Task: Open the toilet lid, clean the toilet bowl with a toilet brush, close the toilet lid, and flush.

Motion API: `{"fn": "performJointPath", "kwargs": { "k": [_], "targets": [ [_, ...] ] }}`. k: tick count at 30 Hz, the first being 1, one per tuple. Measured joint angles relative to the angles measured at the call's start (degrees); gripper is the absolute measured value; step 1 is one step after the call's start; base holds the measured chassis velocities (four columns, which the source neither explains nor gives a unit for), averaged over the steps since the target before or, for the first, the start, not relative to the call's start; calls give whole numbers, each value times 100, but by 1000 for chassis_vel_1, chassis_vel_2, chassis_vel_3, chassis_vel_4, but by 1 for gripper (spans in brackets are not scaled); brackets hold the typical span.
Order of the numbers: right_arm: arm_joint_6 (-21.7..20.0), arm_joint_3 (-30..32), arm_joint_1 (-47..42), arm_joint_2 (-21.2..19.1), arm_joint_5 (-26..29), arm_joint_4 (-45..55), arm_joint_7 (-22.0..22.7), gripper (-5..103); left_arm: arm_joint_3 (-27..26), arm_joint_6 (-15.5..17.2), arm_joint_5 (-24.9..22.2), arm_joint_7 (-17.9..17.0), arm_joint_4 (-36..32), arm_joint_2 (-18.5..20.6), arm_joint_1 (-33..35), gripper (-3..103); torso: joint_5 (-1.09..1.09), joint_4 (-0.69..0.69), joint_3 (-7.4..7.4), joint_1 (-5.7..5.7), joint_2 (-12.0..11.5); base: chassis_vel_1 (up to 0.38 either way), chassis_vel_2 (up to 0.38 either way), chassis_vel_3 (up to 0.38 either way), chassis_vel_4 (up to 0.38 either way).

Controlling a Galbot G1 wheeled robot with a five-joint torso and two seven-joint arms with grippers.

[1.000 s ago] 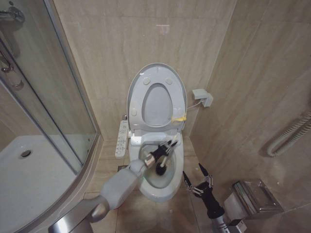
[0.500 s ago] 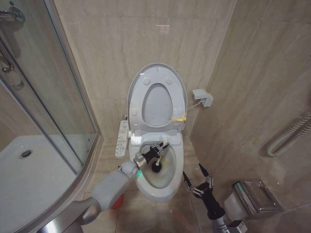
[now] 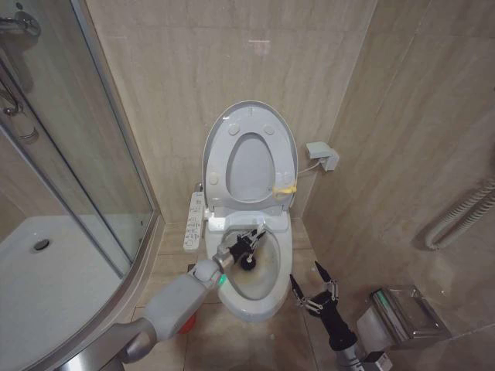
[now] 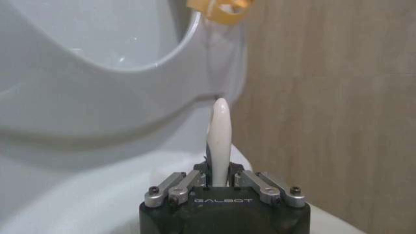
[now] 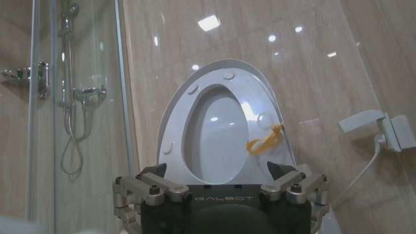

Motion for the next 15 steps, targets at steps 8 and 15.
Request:
{"fn": "performJointPath", "kwargs": {
  "k": [8, 15],
  "targets": [
    [0, 39, 11, -13, 31, -27, 4, 100, 302, 224, -356, 184, -259, -57, -527, 19, -1, 0, 0, 0, 0, 0, 0, 0, 0],
    [1, 34, 68, 11, 45, -86, 1, 100, 422, -65, -332, 428, 208, -143, -401, 19, 0, 5, 0, 1, 0, 0, 0, 0, 0]
  ]
}}
